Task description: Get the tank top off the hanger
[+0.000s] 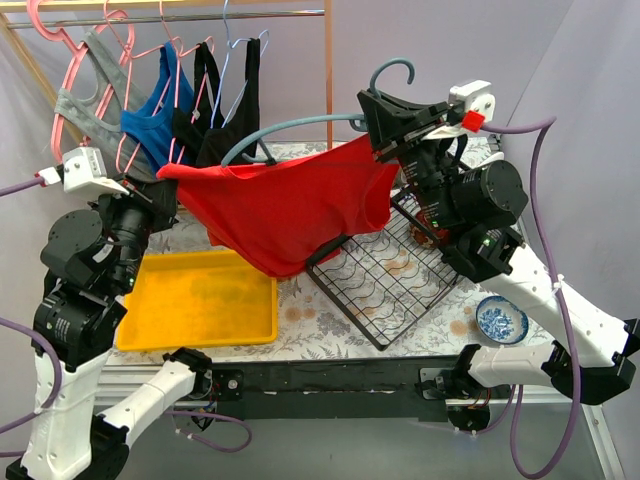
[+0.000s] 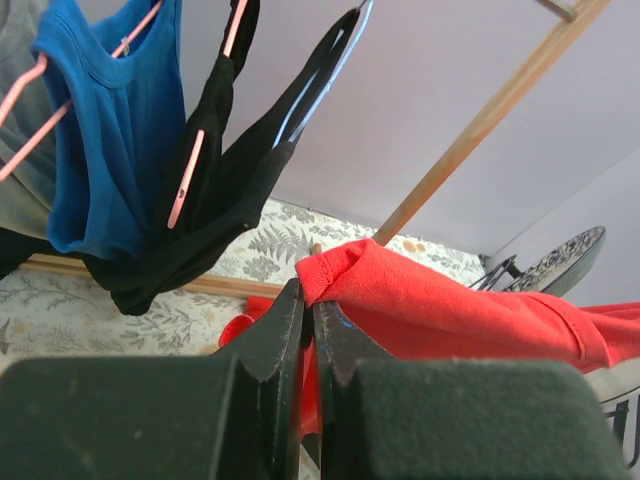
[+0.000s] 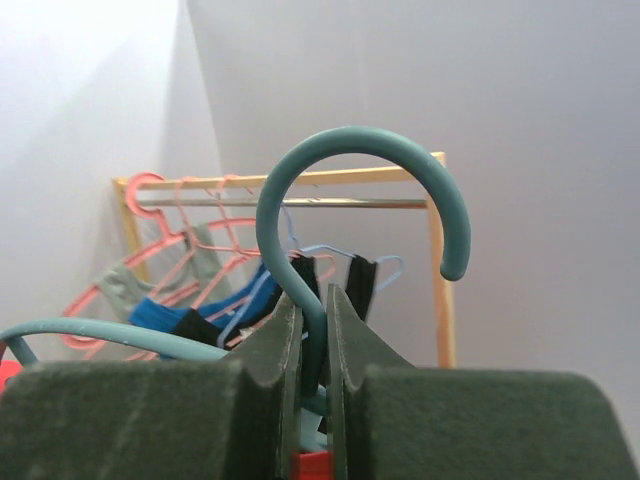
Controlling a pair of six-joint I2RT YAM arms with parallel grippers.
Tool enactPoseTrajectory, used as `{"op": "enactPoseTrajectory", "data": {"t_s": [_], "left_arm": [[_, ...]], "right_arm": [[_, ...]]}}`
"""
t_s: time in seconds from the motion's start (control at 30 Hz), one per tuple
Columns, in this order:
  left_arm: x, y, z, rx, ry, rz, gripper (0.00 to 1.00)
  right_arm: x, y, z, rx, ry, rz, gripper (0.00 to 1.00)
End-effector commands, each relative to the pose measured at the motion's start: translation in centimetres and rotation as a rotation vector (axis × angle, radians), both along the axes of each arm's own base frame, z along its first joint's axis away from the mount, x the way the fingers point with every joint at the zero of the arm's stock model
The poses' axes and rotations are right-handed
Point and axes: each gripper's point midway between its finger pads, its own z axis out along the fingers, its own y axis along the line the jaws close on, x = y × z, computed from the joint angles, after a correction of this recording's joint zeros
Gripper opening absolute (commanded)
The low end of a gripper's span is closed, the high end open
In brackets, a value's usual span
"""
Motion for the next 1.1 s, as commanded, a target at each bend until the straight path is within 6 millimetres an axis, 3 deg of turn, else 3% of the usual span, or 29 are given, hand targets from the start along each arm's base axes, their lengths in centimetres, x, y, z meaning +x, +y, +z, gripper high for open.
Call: {"op": "enactPoseTrajectory", "data": {"t_s": [0.0, 0.23, 0.43, 0.8, 0.93, 0.97, 1.07], "left_arm": [[-0.7, 1.4, 1.8, -0.008, -0.085, 0.056, 0.0], [-0.3, -0.1, 1.5, -0.031, -0.096, -0.015, 0.0], [0.5, -1.3, -0.4, -0.029, -0.058, -0.058, 0.0], [1.5, -1.7, -3.2, -0.018, -0.003, -0.054, 0.0], [0.8, -1.1, -0.5, -0.027, -0.065, -0.04, 0.0], [0.4, -0.8, 1.6, -0.036, -0.108, -0.036, 0.0], [0.1, -0.1, 5.2, -0.036, -0.187, -0.006, 0.0]], "right_arm": [[-5.3, -3.7, 8.9, 0.298, -0.163, 0.183, 0.01], [-5.8, -3.4, 10.2, 0.537, -0.104, 0.341, 0.01], [-6.1, -2.9, 10.0, 0.685, -0.043, 0.475, 0.01], [-6.2, -1.6, 9.4, 0.776, 0.035, 0.603, 0.01], [-6.3, -1.4, 9.1, 0.747, 0.036, 0.6, 0.01], [-6.3, -1.4, 9.0, 0.727, 0.025, 0.584, 0.01], [-6.2, -1.6, 8.1, 0.683, 0.005, 0.541, 0.01]]}}
